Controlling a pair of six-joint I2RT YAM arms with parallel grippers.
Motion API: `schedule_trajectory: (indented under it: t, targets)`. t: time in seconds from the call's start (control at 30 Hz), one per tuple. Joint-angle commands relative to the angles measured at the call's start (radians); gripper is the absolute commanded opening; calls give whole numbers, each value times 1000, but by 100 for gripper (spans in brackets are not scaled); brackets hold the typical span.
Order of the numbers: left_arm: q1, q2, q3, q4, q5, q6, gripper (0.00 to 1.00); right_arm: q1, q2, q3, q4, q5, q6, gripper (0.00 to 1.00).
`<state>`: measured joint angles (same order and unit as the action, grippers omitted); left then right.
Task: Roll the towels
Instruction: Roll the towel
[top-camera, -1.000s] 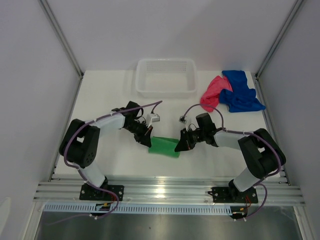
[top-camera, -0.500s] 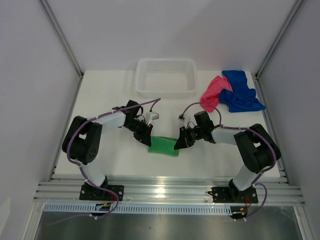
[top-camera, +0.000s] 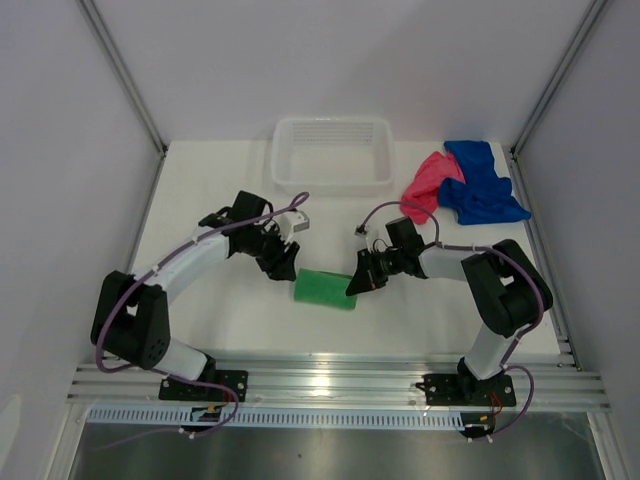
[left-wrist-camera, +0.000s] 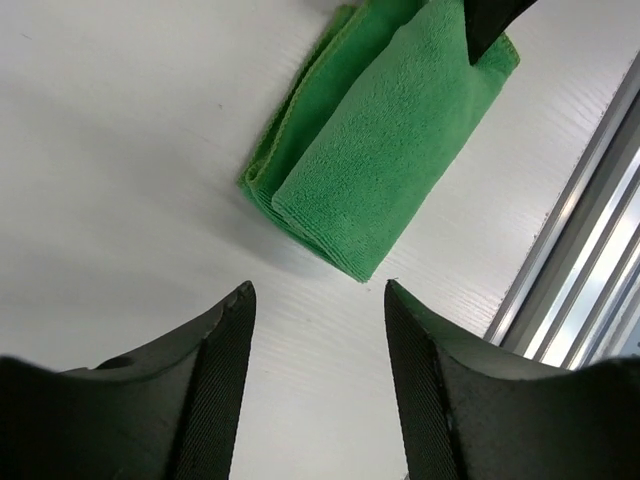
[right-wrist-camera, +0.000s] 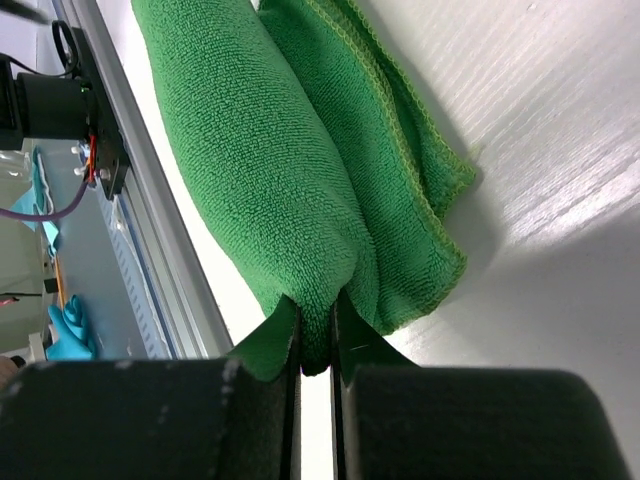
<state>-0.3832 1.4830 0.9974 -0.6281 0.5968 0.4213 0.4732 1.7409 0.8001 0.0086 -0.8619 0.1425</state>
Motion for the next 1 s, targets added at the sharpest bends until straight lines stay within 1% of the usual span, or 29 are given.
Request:
schedule_trajectory:
  t: [0.0,0.1,0.2,0.23,0.27,0.3,0.33,0.4,0.43,0.5,0.53,0.6,0.63,0.73,0.77,0.83,0.93,0.97]
  targets:
    - [-9,-64,56,-41,-28,57,58,-4,26,42,-47,67,-1,0]
    - [-43,-55,69,-7,-32,48,58,-5,32,53,-30,52,12,0]
    - [-120,-46,70,14,-48,50,56,-8,45,77,-79,54,0,0]
    - [-166,-46,70,19,-46,57,56,-7,46,79,-79,52,-3,0]
    - [-189,-43,69,46,-48,62,57,-7,45,79,-78,50,-6,0]
    - [-210,-32,72,65,-75,59,58,-8,49,77,-73,47,-4,0]
    - [-239,12,82,79,-97,56,58,-7,54,83,-76,44,-4,0]
    - [-244,84,135,64,-129,30,57,-8,60,88,-82,46,-7,3]
    - [-238,153,188,53,-153,19,56,-8,62,88,-81,47,-7,7]
    - [-233,204,205,41,-161,11,54,-10,60,83,-76,52,-7,10]
    - [-232,241,213,45,-176,7,54,-8,62,83,-79,54,-9,15]
    - [-229,278,227,42,-196,-13,52,-13,63,88,-88,63,-9,22]
    - [-226,311,243,25,-206,-21,51,-13,60,88,-93,72,-8,24]
    - [-221,348,256,-1,-209,-47,46,-16,49,83,-70,90,25,30]
    - [-221,368,259,-4,-221,-53,43,-19,43,86,-70,98,34,30]
    - [-221,388,270,-5,-236,-65,41,-21,31,109,-105,124,51,31]
    - [-218,407,267,-5,-250,-70,39,-22,-24,116,-150,205,57,34]
    - [-218,411,270,-4,-252,-70,37,-24,-41,111,-156,252,60,35]
